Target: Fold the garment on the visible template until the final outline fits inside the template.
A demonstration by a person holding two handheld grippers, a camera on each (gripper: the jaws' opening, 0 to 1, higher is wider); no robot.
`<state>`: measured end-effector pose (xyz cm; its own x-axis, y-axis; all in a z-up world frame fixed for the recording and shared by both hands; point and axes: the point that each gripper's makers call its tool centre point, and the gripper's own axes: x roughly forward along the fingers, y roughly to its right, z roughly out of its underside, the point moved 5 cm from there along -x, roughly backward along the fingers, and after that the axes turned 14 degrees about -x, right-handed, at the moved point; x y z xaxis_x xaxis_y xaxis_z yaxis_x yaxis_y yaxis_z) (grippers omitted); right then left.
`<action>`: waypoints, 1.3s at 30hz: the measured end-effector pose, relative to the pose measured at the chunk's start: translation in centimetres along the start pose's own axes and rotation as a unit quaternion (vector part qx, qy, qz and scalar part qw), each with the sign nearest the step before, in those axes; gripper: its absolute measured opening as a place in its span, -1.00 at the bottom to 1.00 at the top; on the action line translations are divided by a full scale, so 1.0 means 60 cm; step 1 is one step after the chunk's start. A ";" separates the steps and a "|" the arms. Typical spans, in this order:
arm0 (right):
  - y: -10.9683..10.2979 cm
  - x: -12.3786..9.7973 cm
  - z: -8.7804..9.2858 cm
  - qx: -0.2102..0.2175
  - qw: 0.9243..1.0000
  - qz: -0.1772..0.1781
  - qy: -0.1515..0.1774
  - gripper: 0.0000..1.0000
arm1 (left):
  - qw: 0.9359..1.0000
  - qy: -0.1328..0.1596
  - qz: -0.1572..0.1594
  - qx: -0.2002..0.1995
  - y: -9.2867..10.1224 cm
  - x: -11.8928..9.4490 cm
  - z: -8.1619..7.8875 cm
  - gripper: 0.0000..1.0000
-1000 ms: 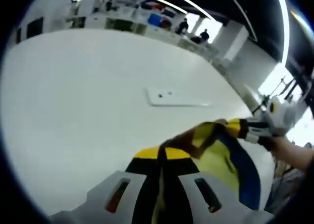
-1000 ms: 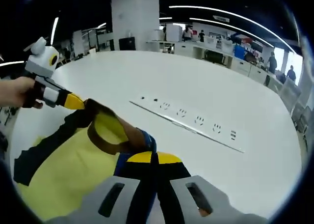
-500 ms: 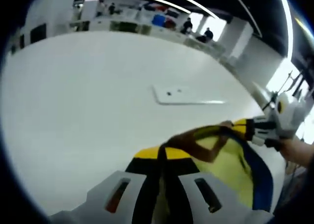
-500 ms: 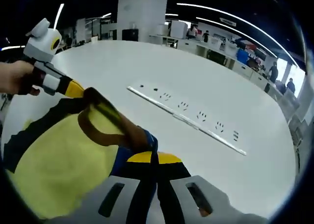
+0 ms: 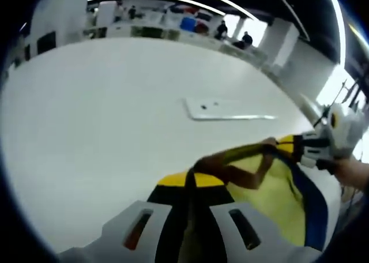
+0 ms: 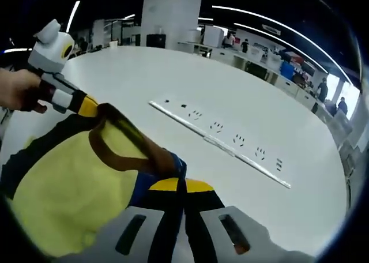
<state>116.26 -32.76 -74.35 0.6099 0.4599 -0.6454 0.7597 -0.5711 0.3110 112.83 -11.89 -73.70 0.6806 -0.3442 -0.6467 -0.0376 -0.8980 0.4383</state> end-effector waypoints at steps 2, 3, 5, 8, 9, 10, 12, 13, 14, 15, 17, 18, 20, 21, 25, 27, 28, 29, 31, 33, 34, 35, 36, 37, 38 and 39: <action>0.000 -0.001 0.000 0.004 1.000 0.003 -0.002 -0.95 | 1.000 0.003 0.001 0.004 0.001 -0.002 0.001 -1.00; 0.001 -0.002 0.000 0.003 1.000 0.005 -0.003 -0.93 | 1.000 0.004 0.001 0.005 0.001 -0.004 0.001 -1.00; 0.002 -0.004 0.000 -0.001 1.000 0.009 -0.005 -0.87 | 1.000 0.011 0.004 0.009 0.003 -0.009 -0.001 -1.00; 0.007 -0.013 -0.003 0.006 1.000 0.014 -0.004 -0.82 | 1.000 0.013 0.005 0.009 0.004 -0.015 -0.004 -1.00; 0.009 -0.016 -0.004 0.008 1.000 0.015 -0.004 -0.82 | 1.000 0.013 0.006 0.008 0.004 -0.018 -0.006 -1.00; 0.012 -0.020 -0.004 0.009 1.000 0.019 -0.005 -0.81 | 1.000 0.013 0.006 0.008 0.004 -0.020 -0.007 -1.00; 0.016 -0.025 -0.005 0.016 1.000 0.021 -0.003 -0.81 | 1.000 0.020 0.008 0.007 0.005 -0.028 -0.011 -0.96; 0.017 -0.028 -0.005 0.019 1.000 0.022 -0.004 -0.81 | 1.000 0.021 0.007 0.005 0.005 -0.031 -0.013 -0.95; 0.018 -0.031 -0.005 0.020 1.000 0.024 -0.004 -0.81 | 1.000 0.023 0.007 0.005 0.004 -0.036 -0.014 -0.94; 0.018 -0.036 -0.006 0.021 0.999 0.025 -0.004 -0.81 | 1.000 0.024 0.007 0.005 0.004 -0.040 -0.015 -0.94; 0.018 -0.044 -0.008 0.022 0.999 0.027 -0.003 -0.82 | 1.000 0.026 0.007 0.005 0.004 -0.048 -0.017 -0.89; 0.018 -0.047 -0.008 0.024 0.999 0.028 -0.003 -0.82 | 1.000 0.028 0.007 0.005 0.005 -0.053 -0.017 -0.85; 0.017 -0.056 -0.011 0.028 0.999 0.029 0.000 -0.82 | 1.000 0.029 0.009 0.003 0.006 -0.061 -0.018 -0.79; 0.016 -0.062 -0.012 0.030 0.999 0.030 0.002 -0.82 | 0.999 0.031 0.010 0.003 0.008 -0.067 -0.018 -0.77; 0.012 -0.086 -0.017 0.052 0.998 0.035 0.015 -0.79 | 0.999 0.037 0.014 0.001 0.012 -0.089 -0.017 -0.69; 0.008 -0.101 -0.019 0.084 0.995 0.041 0.029 -0.74 | 0.999 0.039 0.015 0.001 0.013 -0.100 -0.014 -0.65; 0.003 -0.111 -0.018 0.099 0.994 0.038 0.035 -0.72 | 0.999 0.039 0.015 0.002 0.013 -0.101 -0.014 -0.62; 0.002 -0.118 -0.015 0.104 0.993 0.038 0.033 -0.69 | 0.999 0.036 0.015 0.002 0.014 -0.108 -0.011 -0.60; -0.005 -0.134 -0.010 0.106 0.993 0.041 0.032 -0.65 | 0.999 0.035 0.014 0.002 0.016 -0.120 -0.008 -0.55; -0.011 -0.147 -0.006 0.119 0.992 0.039 0.034 -0.63 | 0.999 0.038 0.014 0.002 0.018 -0.131 -0.006 -0.53; -0.014 -0.153 -0.004 0.125 0.991 0.037 0.034 -0.61 | 0.999 0.039 0.017 0.001 0.022 -0.141 -0.004 -0.53; -0.016 -0.161 -0.002 0.129 0.990 0.037 0.035 -0.59 | 0.999 0.039 0.020 0.002 0.024 -0.146 -0.002 -0.52; -0.018 -0.169 -0.001 0.131 0.990 0.039 0.036 -0.58 | 0.999 0.041 0.023 0.003 0.027 -0.155 0.000 -0.50; -0.022 -0.180 -0.002 0.135 0.989 0.041 0.039 -0.56 | 0.999 0.045 0.026 0.005 0.030 -0.162 0.001 -0.48; -0.024 -0.187 -0.002 0.138 0.989 0.041 0.042 -0.54 | 0.998 0.048 0.031 0.006 0.033 -0.171 0.002 -0.47; -0.027 -0.196 -0.003 0.142 0.988 0.041 0.044 -0.52 | 0.998 0.050 0.033 0.006 0.035 -0.178 0.003 -0.45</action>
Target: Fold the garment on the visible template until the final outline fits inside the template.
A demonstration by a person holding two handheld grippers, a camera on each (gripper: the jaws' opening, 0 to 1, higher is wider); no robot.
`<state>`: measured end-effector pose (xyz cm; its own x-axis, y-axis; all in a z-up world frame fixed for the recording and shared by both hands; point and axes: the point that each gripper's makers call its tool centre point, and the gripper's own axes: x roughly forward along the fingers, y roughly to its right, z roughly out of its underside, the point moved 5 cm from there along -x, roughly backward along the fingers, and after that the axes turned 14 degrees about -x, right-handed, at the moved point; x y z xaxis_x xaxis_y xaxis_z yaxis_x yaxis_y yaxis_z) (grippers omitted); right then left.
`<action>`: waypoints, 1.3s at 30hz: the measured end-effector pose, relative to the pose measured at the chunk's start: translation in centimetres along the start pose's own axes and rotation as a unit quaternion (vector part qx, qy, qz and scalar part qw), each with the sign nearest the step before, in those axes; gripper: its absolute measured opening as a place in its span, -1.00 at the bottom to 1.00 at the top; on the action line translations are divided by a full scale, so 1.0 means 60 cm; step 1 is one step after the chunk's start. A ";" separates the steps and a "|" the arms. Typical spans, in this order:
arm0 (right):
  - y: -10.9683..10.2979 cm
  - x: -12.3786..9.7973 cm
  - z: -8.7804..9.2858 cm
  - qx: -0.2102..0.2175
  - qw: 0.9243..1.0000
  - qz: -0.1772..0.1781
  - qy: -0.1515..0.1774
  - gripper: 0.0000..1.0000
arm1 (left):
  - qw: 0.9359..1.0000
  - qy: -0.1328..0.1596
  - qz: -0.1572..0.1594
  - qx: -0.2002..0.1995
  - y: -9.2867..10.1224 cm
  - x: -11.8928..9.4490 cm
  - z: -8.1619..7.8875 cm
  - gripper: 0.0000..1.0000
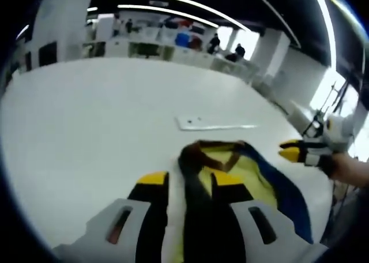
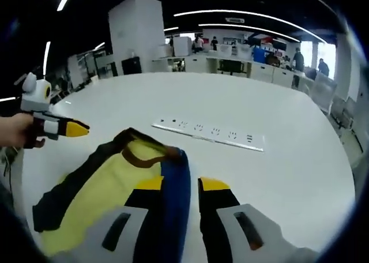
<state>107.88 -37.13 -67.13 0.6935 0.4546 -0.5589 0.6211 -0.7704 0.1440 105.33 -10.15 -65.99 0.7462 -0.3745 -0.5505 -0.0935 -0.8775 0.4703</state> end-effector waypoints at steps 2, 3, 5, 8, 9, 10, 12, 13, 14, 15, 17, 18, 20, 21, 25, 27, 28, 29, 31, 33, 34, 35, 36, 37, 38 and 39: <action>-0.006 -0.021 -0.002 0.004 1.000 -0.001 0.007 -0.46 | 1.000 0.005 0.012 -0.001 0.009 -0.017 0.002 -0.41; -0.010 -0.034 -0.002 0.007 1.000 -0.001 0.011 -0.44 | 1.000 0.006 0.014 -0.001 0.011 -0.021 0.002 -0.37; -0.015 -0.050 -0.002 0.013 1.000 -0.004 0.016 -0.35 | 1.000 0.011 0.022 0.004 0.020 -0.046 0.006 -0.32; -0.023 -0.077 0.000 0.024 1.000 -0.007 0.017 -0.22 | 0.999 0.014 0.030 0.004 0.026 -0.073 0.009 -0.26; -0.026 -0.088 0.000 0.029 0.999 -0.008 0.017 -0.18 | 0.999 0.017 0.031 0.003 0.027 -0.084 0.010 -0.23; -0.028 -0.096 0.000 0.032 0.999 -0.008 0.019 -0.13 | 0.999 0.019 0.033 0.002 0.029 -0.094 0.010 -0.21; -0.032 -0.112 -0.003 0.036 0.999 -0.010 0.024 -0.08 | 0.999 0.021 0.036 0.001 0.032 -0.108 0.012 -0.14; -0.034 -0.118 -0.005 0.036 0.999 -0.011 0.026 -0.04 | 0.999 0.021 0.037 0.001 0.031 -0.111 0.012 -0.12; -0.038 -0.130 -0.008 0.035 0.999 -0.010 0.030 -0.02 | 0.999 0.021 0.038 0.003 0.031 -0.119 0.013 -0.10; -0.040 -0.136 -0.011 0.034 0.999 -0.010 0.034 0.00 | 0.999 0.022 0.040 0.005 0.029 -0.126 0.012 -0.06; -0.045 -0.153 -0.019 0.034 0.998 -0.013 0.044 0.05 | 0.999 0.024 0.044 0.009 0.030 -0.140 0.012 -0.01; -0.048 -0.161 -0.022 0.033 0.998 -0.012 0.048 0.08 | 0.999 0.025 0.045 0.010 0.032 -0.146 0.012 0.00; -0.052 -0.177 -0.030 0.034 0.998 -0.012 0.058 0.16 | 0.998 0.031 0.051 0.013 0.037 -0.163 0.012 0.04; -0.054 -0.184 -0.033 0.034 0.997 -0.011 0.063 0.19 | 0.998 0.033 0.053 0.013 0.038 -0.171 0.011 0.07; -0.072 -0.222 -0.042 0.027 0.996 -0.016 0.079 0.33 | 0.997 0.037 0.065 0.017 0.047 -0.205 0.013 0.20; -0.078 -0.234 -0.042 0.020 0.996 -0.017 0.083 0.40 | 0.997 0.038 0.067 0.021 0.050 -0.223 0.017 0.25; -0.082 -0.244 -0.045 0.017 0.995 -0.019 0.095 0.43 | 0.997 0.039 0.069 0.021 0.051 -0.229 0.018 0.27; -0.085 -0.252 -0.048 0.020 0.994 -0.020 0.103 0.47 | 0.996 0.039 0.072 0.018 0.052 -0.239 0.021 0.30; -0.089 -0.270 -0.052 0.025 0.993 -0.019 0.113 0.56 | 0.996 0.038 0.078 0.016 0.055 -0.254 0.027 0.35; -0.095 -0.290 -0.058 0.023 0.991 -0.013 0.129 0.62 | 0.996 0.040 0.081 0.016 0.058 -0.271 0.034 0.40; -0.097 -0.297 -0.060 0.022 0.991 -0.010 0.134 0.64 | 0.996 0.039 0.083 0.018 0.059 -0.277 0.037 0.43; -0.098 -0.304 -0.061 0.022 0.990 -0.008 0.138 0.67 | 0.995 0.039 0.085 0.018 0.060 -0.283 0.039 0.46; -0.098 -0.312 -0.062 0.023 0.989 -0.004 0.143 0.72 | 0.995 0.038 0.087 0.016 0.061 -0.291 0.042 0.50; -0.098 -0.318 -0.063 0.022 0.989 0.000 0.147 0.76 | 0.995 0.037 0.089 0.016 0.062 -0.298 0.044 0.54; -0.099 -0.326 -0.063 0.022 0.988 0.004 0.152 0.79 | 0.995 0.036 0.092 0.018 0.064 -0.306 0.047 0.60; -0.099 -0.332 -0.062 0.023 0.988 0.006 0.153 0.82 | 0.995 0.035 0.093 0.020 0.070 -0.317 0.051 0.64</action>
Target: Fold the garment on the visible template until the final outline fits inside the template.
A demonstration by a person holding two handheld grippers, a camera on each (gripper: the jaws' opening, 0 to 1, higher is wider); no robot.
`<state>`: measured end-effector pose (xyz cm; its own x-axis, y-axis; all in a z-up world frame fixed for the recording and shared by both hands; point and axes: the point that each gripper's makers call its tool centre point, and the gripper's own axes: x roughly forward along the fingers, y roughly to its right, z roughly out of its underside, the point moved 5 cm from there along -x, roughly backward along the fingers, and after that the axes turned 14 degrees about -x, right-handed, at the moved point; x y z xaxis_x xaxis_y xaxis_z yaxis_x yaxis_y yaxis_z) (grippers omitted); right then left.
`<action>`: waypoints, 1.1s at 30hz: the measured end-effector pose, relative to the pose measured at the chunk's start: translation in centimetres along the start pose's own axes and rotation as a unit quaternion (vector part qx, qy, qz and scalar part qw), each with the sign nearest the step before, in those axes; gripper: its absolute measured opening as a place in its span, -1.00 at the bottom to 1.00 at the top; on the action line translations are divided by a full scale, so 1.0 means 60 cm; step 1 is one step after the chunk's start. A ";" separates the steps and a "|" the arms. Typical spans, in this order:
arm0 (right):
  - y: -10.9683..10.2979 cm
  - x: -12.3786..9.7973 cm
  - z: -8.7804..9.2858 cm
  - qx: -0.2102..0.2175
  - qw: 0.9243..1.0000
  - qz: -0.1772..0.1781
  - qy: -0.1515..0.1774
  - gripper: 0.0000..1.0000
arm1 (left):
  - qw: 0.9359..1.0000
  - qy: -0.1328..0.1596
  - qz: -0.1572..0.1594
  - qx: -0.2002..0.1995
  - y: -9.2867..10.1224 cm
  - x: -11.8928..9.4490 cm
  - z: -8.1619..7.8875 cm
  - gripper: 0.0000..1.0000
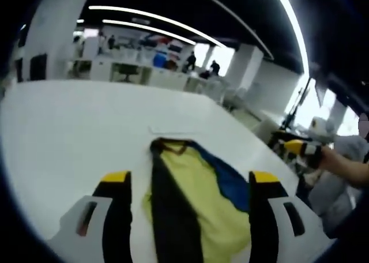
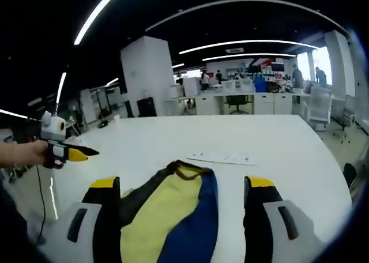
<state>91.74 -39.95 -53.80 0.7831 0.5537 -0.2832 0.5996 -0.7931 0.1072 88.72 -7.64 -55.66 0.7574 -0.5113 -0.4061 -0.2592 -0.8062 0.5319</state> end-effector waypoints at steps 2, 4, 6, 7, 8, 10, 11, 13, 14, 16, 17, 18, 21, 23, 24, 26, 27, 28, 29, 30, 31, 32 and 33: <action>0.001 -0.009 0.000 0.003 1.000 0.006 0.001 0.84 | 1.000 -0.002 0.003 0.007 0.008 -0.010 0.003 0.71; 0.000 -0.024 0.001 0.007 1.000 0.009 0.001 0.85 | 1.000 0.000 0.005 0.015 0.016 -0.020 0.005 0.76; -0.003 -0.034 0.002 0.008 1.000 0.013 -0.001 0.87 | 1.000 0.004 0.011 0.019 0.026 -0.032 0.006 0.82; -0.006 -0.042 0.003 0.007 1.000 0.013 -0.002 0.88 | 1.000 0.006 0.013 0.020 0.029 -0.037 0.007 0.84; -0.008 -0.046 0.004 0.006 1.000 0.014 -0.004 0.90 | 1.000 0.008 0.014 0.019 0.033 -0.043 0.009 0.87; -0.013 -0.059 0.008 0.007 1.000 0.015 -0.010 0.94 | 1.000 0.009 0.019 0.021 0.044 -0.053 0.014 0.92; -0.016 -0.063 0.009 0.006 1.000 0.013 -0.011 0.96 | 1.000 0.009 0.019 0.022 0.047 -0.056 0.017 0.93; -0.024 -0.076 0.013 -0.002 1.000 0.013 -0.016 0.96 | 0.999 0.006 0.020 0.030 0.054 -0.066 0.023 0.97; -0.028 -0.083 0.015 -0.008 1.000 0.011 -0.019 0.96 | 0.999 0.005 0.020 0.033 0.061 -0.071 0.026 0.98; -0.036 -0.096 0.020 -0.011 1.000 0.009 -0.022 0.97 | 0.999 0.007 0.019 0.032 0.066 -0.084 0.031 0.99; -0.038 -0.102 0.022 -0.012 1.000 0.008 -0.022 0.97 | 0.999 0.007 0.019 0.032 0.068 -0.091 0.034 0.99; -0.041 -0.109 0.025 -0.011 1.000 0.008 -0.024 0.99 | 0.999 0.008 0.019 0.031 0.070 -0.096 0.035 0.99; -0.045 -0.126 0.033 0.001 1.000 0.007 -0.025 0.99 | 0.999 0.005 0.013 0.039 0.073 -0.111 0.045 0.99; -0.048 -0.136 0.040 0.005 1.000 0.008 -0.029 0.99 | 0.999 0.008 0.002 0.045 0.072 -0.121 0.053 0.99; -0.049 -0.143 0.046 0.006 0.999 0.010 -0.033 0.99 | 0.999 0.006 -0.002 0.046 0.072 -0.125 0.057 0.99; -0.051 -0.152 0.052 0.004 0.999 0.010 -0.038 0.99 | 0.999 0.005 -0.007 0.045 0.073 -0.132 0.064 0.99; -0.052 -0.159 0.056 0.003 0.999 0.011 -0.043 0.99 | 0.999 0.005 -0.007 0.043 0.075 -0.138 0.068 0.99; -0.054 -0.164 0.059 0.000 0.999 0.013 -0.046 0.99 | 0.999 0.005 -0.007 0.042 0.076 -0.142 0.071 0.99; -0.055 -0.169 0.061 -0.003 0.999 0.013 -0.047 0.99 | 0.999 0.005 -0.009 0.043 0.076 -0.145 0.074 0.99; -0.058 -0.176 0.064 -0.003 0.999 0.011 -0.048 0.99 | 0.999 0.004 -0.010 0.043 0.076 -0.150 0.077 0.99; -0.059 -0.183 0.067 -0.003 0.999 0.013 -0.050 0.99 | 0.999 0.003 -0.012 0.042 0.077 -0.154 0.080 0.99; -0.060 -0.185 0.067 -0.004 0.999 0.014 -0.050 0.99 | 0.999 0.003 -0.014 0.041 0.076 -0.157 0.082 0.99; -0.060 -0.191 0.071 -0.005 0.998 0.015 -0.053 0.99 | 0.999 0.004 -0.016 0.041 0.076 -0.163 0.085 0.99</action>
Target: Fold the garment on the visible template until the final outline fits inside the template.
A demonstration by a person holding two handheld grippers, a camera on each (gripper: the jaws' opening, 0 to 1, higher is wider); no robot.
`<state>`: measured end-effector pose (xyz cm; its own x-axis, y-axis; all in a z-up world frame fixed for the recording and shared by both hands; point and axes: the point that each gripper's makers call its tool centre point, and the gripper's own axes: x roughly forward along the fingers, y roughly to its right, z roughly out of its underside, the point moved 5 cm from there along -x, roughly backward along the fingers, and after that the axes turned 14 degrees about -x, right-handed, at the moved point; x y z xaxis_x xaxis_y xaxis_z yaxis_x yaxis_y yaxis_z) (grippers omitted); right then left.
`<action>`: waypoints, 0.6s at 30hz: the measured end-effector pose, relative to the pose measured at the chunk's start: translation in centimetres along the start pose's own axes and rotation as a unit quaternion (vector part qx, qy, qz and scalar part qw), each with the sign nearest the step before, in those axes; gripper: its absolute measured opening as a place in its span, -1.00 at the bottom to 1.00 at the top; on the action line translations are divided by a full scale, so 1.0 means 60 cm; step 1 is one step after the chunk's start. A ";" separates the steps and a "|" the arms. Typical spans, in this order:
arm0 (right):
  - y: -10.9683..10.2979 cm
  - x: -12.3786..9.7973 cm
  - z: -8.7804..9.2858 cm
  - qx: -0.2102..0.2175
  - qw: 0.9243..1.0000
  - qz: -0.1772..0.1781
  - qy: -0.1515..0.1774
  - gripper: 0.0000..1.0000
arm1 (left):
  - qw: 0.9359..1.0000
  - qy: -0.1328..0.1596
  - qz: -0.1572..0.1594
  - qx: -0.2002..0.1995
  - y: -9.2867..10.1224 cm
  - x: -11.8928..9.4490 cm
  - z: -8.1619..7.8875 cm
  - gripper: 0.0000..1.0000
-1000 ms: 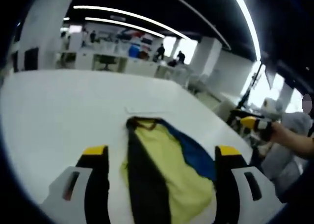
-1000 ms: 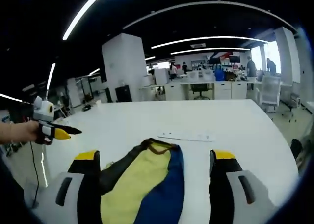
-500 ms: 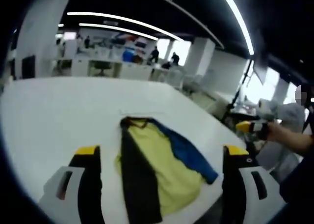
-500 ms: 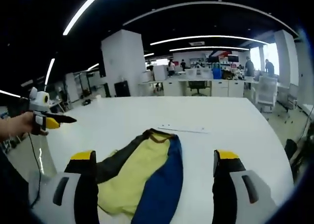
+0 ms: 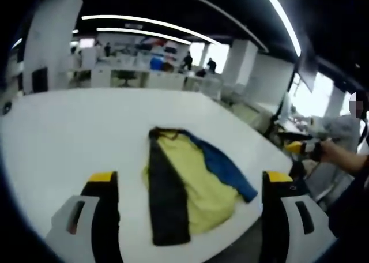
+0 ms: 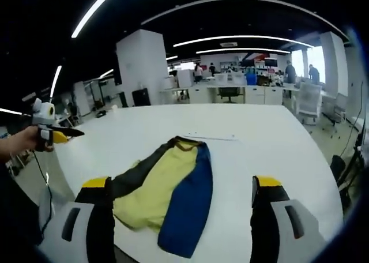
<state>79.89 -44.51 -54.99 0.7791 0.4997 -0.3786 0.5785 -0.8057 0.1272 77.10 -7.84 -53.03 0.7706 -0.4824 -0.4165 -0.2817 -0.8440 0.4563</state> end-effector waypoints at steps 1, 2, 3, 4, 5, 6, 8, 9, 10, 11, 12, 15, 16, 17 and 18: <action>0.000 -0.005 0.004 0.000 1.000 0.001 -0.003 0.99 | 1.000 0.000 -0.003 -0.002 -0.001 -0.005 0.002 0.99; 0.002 -0.010 0.007 0.006 1.000 0.005 -0.005 0.99 | 1.000 0.001 -0.005 -0.003 -0.002 -0.008 0.004 0.99; 0.003 -0.014 0.009 0.009 1.000 0.008 -0.005 0.99 | 1.000 0.002 -0.007 -0.005 -0.003 -0.011 0.006 0.99; 0.004 -0.016 0.010 0.009 1.000 0.010 -0.004 0.99 | 1.000 0.003 -0.008 -0.008 -0.004 -0.015 0.008 0.99; 0.006 -0.020 0.013 0.010 1.000 0.013 -0.005 0.99 | 1.000 0.002 -0.009 -0.007 -0.005 -0.017 0.010 0.99; 0.007 -0.022 0.015 0.013 1.000 0.015 -0.006 0.99 | 1.000 0.001 -0.011 -0.008 -0.005 -0.020 0.013 0.99; 0.009 -0.025 0.019 0.015 1.000 0.017 -0.008 0.99 | 1.000 0.001 -0.013 -0.009 -0.007 -0.023 0.016 0.99; 0.009 -0.026 0.020 0.015 1.000 0.018 -0.009 0.99 | 1.000 0.001 -0.015 -0.011 -0.008 -0.024 0.018 0.99; 0.009 -0.028 0.022 0.015 1.000 0.019 -0.009 0.99 | 1.000 0.001 -0.017 -0.013 -0.009 -0.026 0.020 0.99; 0.008 -0.029 0.023 0.013 1.000 0.019 -0.011 0.99 | 1.000 0.000 -0.018 -0.014 -0.010 -0.026 0.020 0.99; 0.007 -0.030 0.026 0.007 1.000 0.018 -0.015 0.99 | 1.000 0.000 -0.020 -0.015 -0.010 -0.026 0.021 0.99; 0.003 -0.033 0.032 0.007 1.000 0.015 -0.020 0.99 | 1.000 0.000 -0.021 -0.015 -0.010 -0.026 0.022 0.99; 0.002 -0.034 0.034 0.008 1.000 0.015 -0.020 0.99 | 1.000 0.000 -0.021 -0.015 -0.010 -0.026 0.021 0.99; 0.001 -0.034 0.036 0.008 1.000 0.015 -0.021 0.99 | 1.000 0.000 -0.021 -0.014 -0.009 -0.026 0.021 0.99; 0.000 -0.035 0.039 0.007 1.000 0.015 -0.022 0.99 | 1.000 0.000 -0.021 -0.014 -0.009 -0.026 0.021 0.99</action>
<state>77.70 -46.32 -56.33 0.7839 0.4617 -0.4151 0.5520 -0.8243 0.1256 75.34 -6.94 -53.63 0.7812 -0.4468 -0.4359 -0.2331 -0.8567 0.4602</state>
